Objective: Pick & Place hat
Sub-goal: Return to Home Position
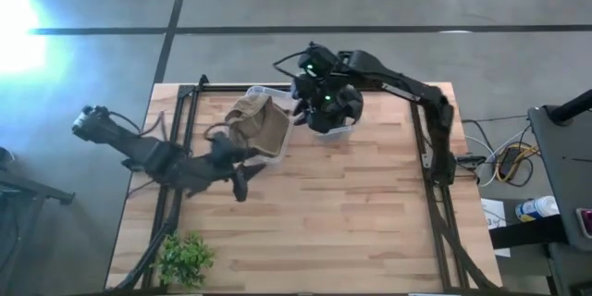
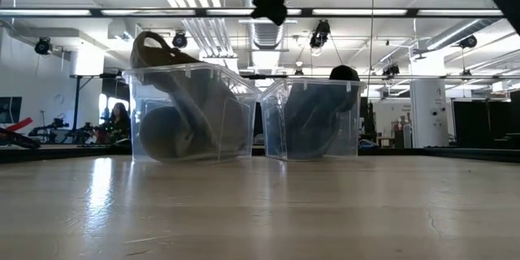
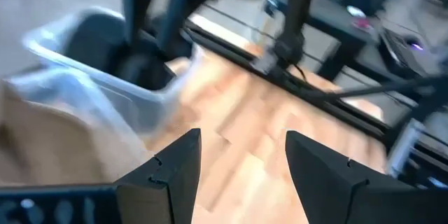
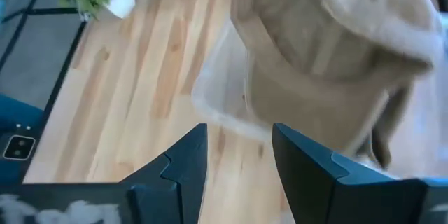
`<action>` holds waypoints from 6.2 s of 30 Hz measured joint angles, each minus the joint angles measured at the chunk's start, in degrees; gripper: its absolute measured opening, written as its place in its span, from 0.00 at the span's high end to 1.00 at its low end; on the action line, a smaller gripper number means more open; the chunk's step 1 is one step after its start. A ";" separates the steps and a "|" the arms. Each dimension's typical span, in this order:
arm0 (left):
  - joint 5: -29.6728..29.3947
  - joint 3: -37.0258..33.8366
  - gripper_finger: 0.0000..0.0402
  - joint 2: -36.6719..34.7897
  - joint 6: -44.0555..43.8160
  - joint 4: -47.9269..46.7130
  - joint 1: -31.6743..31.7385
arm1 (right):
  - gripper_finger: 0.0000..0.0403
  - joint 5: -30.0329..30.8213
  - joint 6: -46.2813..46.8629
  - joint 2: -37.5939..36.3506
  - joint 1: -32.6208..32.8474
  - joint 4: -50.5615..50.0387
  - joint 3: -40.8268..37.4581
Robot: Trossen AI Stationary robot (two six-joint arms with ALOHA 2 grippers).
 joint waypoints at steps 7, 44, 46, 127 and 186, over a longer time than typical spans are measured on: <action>22.30 -14.06 0.50 -0.97 9.42 27.18 9.93 | 0.62 2.26 6.00 -15.24 -0.59 6.96 -25.87; 37.11 -49.94 0.50 -45.30 12.20 41.53 23.53 | 0.62 23.08 34.96 -75.14 7.95 49.26 -88.04; 39.65 -49.81 0.50 -47.47 13.99 41.50 23.53 | 0.62 23.08 34.96 -74.64 7.95 50.39 -88.11; 48.57 -66.92 0.50 -64.00 37.07 32.90 31.76 | 0.62 23.03 36.64 -24.53 7.90 58.90 -90.52; 48.19 -66.77 0.50 -62.73 36.95 32.51 31.73 | 0.62 34.84 16.80 -100.72 22.20 79.11 -116.81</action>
